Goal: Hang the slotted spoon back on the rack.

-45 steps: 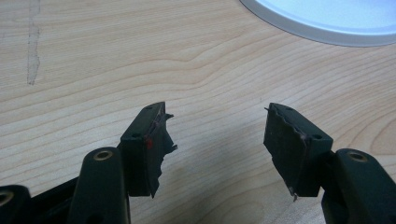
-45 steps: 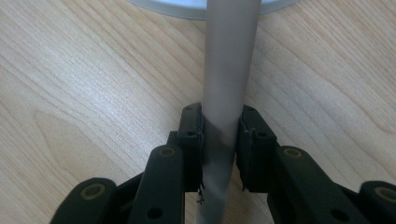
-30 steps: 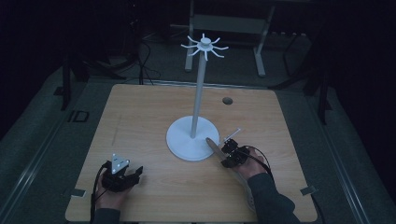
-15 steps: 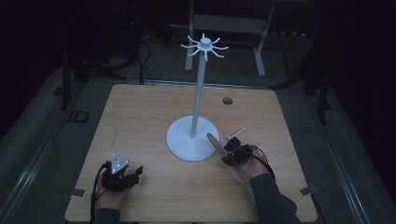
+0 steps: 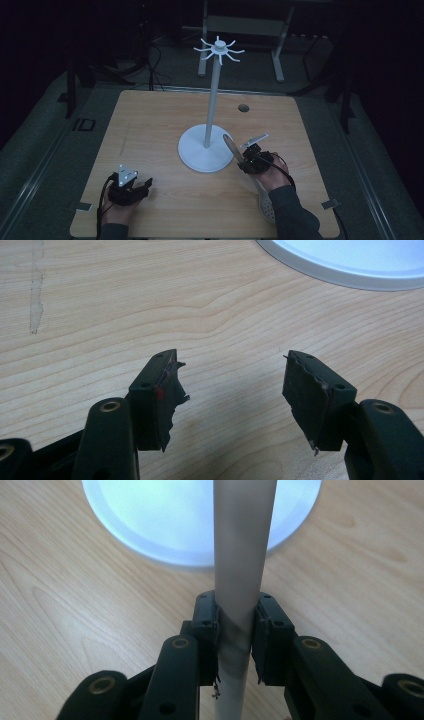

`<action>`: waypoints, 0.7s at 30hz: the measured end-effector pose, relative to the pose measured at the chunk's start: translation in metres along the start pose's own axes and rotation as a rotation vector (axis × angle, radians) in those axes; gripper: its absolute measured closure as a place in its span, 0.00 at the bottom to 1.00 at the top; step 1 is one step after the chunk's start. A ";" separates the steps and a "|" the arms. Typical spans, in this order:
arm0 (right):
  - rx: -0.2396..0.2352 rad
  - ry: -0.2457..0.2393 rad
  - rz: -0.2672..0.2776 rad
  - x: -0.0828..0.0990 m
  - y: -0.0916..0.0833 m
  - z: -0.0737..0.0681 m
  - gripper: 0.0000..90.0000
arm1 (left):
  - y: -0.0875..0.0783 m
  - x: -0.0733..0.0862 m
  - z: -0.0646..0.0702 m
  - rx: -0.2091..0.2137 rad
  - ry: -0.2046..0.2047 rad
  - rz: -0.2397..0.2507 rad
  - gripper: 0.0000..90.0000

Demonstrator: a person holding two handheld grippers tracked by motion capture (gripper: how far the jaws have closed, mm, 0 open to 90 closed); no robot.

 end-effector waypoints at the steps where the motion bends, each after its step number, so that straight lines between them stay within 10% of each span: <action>1: 0.001 0.003 0.011 -0.001 -0.002 0.000 0.83 | 0.000 0.000 0.000 0.001 -0.001 0.001 0.44; 21: 0.007 0.006 0.231 -0.016 -0.028 -0.001 0.83 | -0.001 0.000 0.000 0.000 -0.004 0.006 0.44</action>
Point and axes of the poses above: each handheld gripper's, and its own axes: y roughly forward along the jaws, x roughly out of its underside, z roughly to its right, the point moved 4 cm from there along y, roughly forward along the jaws, and after that the axes turned 4 degrees about -z, right-handed, at the moved point
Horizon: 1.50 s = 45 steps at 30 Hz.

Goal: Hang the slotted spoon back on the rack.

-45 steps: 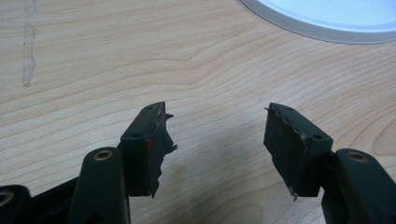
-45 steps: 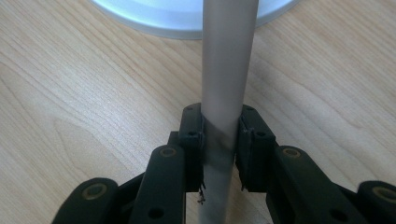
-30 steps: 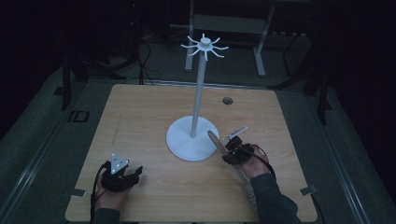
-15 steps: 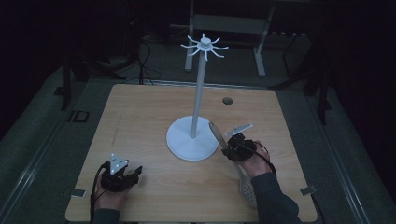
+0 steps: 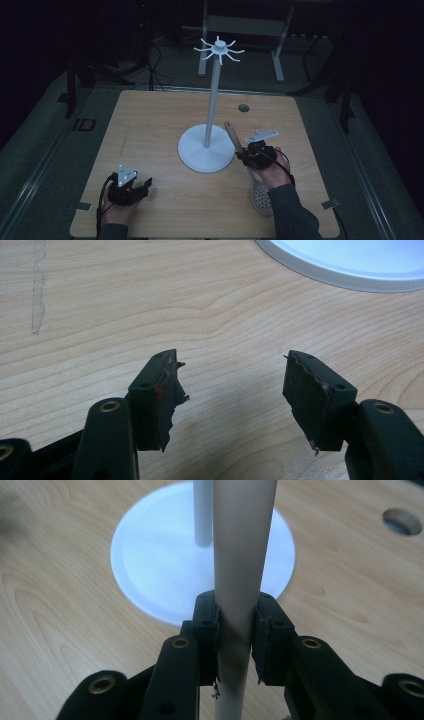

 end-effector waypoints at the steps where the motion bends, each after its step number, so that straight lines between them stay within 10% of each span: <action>1: 0.001 -0.002 0.027 -0.002 -0.003 0.000 0.83 | 0.000 0.000 0.000 0.000 0.001 0.000 0.44; 45: 0.011 -0.021 0.318 -0.039 -0.035 -0.016 0.83 | 0.000 0.000 0.000 -0.002 -0.001 0.002 0.44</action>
Point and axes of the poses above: each handheld gripper's, and its own axes: y roughly forward along the jaws, x roughly out of its underside, z roughly to its right, the point moved 4 cm from there along y, roughly forward along the jaws, and after that the axes turned 4 degrees about -z, right-handed, at the moved point
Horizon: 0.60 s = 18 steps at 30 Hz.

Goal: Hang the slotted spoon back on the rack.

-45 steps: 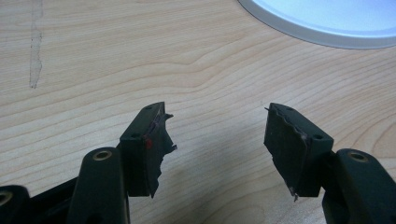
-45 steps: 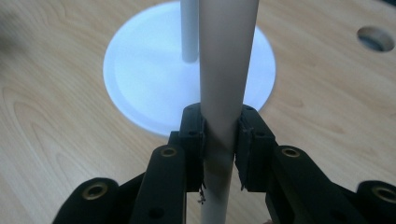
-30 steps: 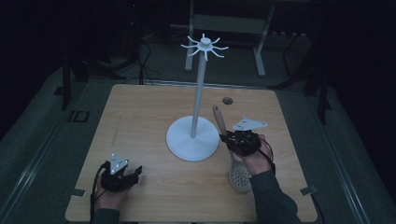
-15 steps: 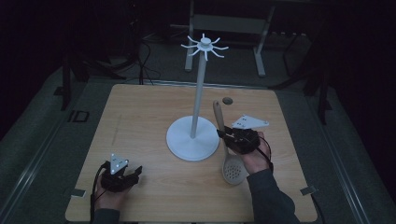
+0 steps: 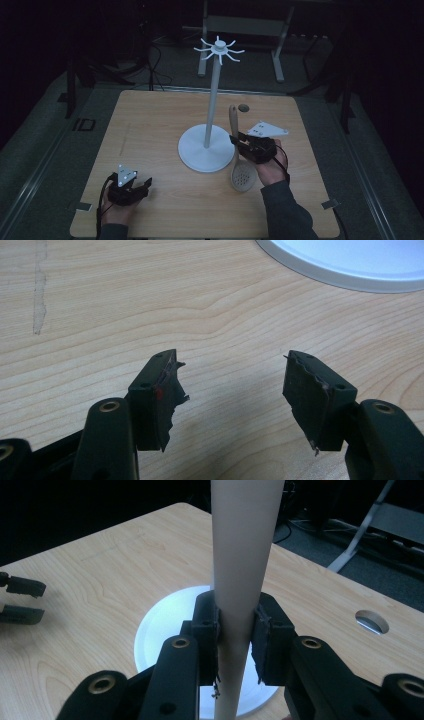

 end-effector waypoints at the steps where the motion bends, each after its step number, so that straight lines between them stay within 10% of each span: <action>1: 0.001 0.003 0.005 -0.001 -0.001 0.000 0.83 | 0.000 0.000 0.000 0.000 0.000 0.000 0.44; 18: 0.000 0.003 0.034 -0.009 -0.003 -0.003 0.83 | 0.000 0.000 0.000 0.001 0.000 0.001 0.44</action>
Point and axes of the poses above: each handheld gripper's, and its own axes: y roughly forward along the jaws, x roughly out of its underside, z roughly to its right, the point moved 4 cm from there along y, roughly forward along the jaws, and after that the axes turned 4 degrees about -z, right-handed, at the moved point
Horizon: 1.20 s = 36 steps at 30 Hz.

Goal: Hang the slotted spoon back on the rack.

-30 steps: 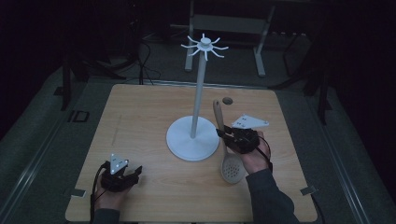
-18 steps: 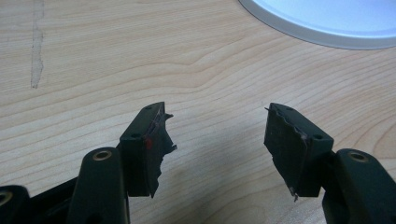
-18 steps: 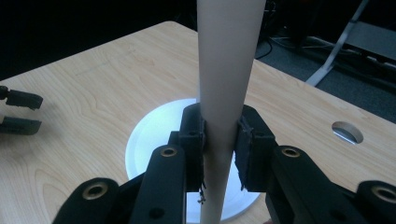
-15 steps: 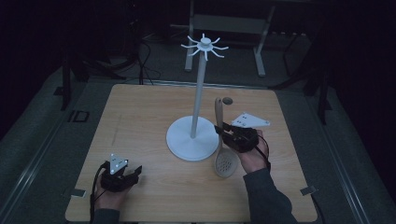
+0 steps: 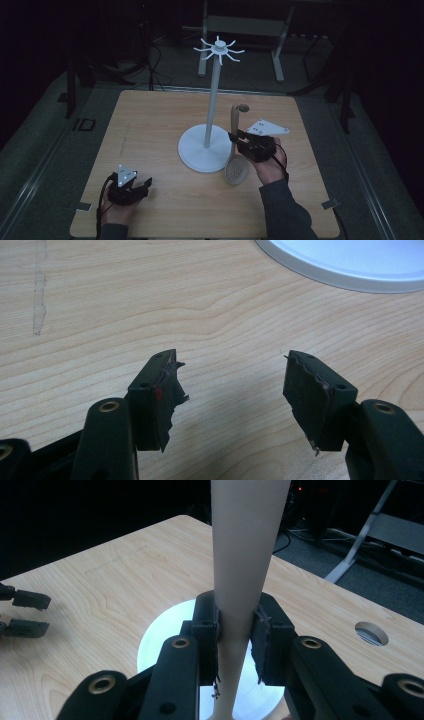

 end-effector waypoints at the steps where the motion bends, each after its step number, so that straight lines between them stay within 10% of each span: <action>1: 0.000 0.000 0.001 -0.001 0.000 0.000 0.83 | 0.000 0.000 0.000 0.000 0.000 0.000 0.43; 36: -0.009 0.027 0.099 -0.038 -0.017 0.003 0.83 | 0.001 0.000 0.001 0.001 0.007 -0.006 0.43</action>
Point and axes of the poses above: each handheld gripper's, and its own axes: y roughly forward along the jaws, x roughly out of its underside, z roughly to its right, the point moved 4 cm from there along y, roughly forward along the jaws, and after that the axes turned 4 degrees about -z, right-handed, at the moved point
